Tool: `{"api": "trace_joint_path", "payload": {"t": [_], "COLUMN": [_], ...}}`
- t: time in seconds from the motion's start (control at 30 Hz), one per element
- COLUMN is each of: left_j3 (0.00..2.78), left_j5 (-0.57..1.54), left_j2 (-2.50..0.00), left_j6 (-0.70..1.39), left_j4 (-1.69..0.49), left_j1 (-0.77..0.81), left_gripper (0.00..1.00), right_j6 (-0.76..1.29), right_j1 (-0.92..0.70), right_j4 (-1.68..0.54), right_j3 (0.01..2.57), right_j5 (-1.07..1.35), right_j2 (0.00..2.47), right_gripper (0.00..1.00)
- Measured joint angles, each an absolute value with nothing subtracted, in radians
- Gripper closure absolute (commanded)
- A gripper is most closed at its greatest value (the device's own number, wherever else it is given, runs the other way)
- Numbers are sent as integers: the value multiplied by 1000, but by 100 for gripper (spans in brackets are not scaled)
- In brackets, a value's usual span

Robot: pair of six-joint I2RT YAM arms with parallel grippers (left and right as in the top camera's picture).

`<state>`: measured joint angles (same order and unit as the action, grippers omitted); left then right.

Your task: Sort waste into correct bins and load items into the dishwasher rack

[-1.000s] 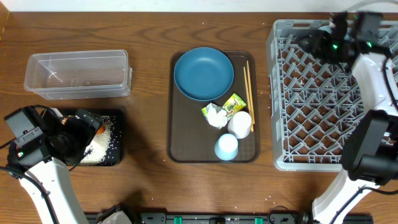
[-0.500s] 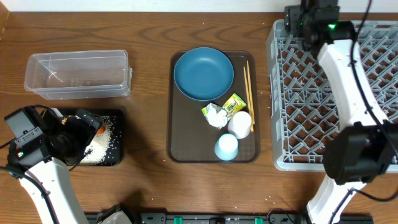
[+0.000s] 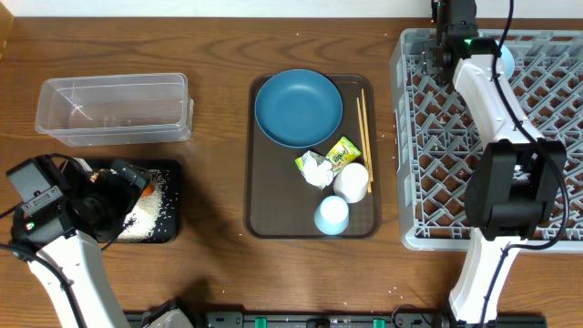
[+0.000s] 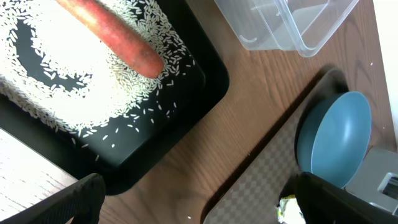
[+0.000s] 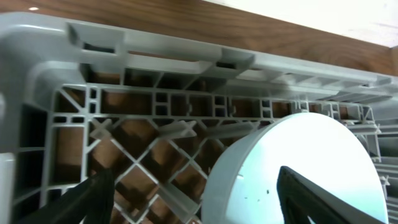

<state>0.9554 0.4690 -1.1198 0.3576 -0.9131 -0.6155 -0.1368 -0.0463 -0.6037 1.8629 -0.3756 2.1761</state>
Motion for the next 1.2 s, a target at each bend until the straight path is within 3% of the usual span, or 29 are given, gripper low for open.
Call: {"api": "trace_joint_path", "payload": {"t": [0.13, 0.37, 0.53, 0.73, 1.03, 1.2], "left_j3": [955, 955, 955, 955, 955, 955], "left_j5": [469, 469, 469, 469, 469, 469], "left_j2": [-1120, -1120, -1120, -1120, -1120, -1120], "left_j6": [358, 358, 358, 358, 358, 358], "left_j4": [-913, -913, -913, -913, -913, -913], "left_j1": [-616, -616, -616, -616, -616, -616], "left_gripper": [2, 2, 2, 2, 2, 2], "right_j6": [-137, -112, -94, -51, 47, 113], "right_j1": [-31, -6, -5, -4, 24, 90], "right_j4": [-611, -621, -620, -625, -643, -665], "right_j3": [1863, 1863, 1863, 1863, 1867, 1871], "right_j5": [-377, -377, -374, -354, -237, -30], "right_j2": [2180, 2202, 2208, 2208, 2206, 2173], "right_gripper": [34, 64, 72, 99, 99, 99]}}
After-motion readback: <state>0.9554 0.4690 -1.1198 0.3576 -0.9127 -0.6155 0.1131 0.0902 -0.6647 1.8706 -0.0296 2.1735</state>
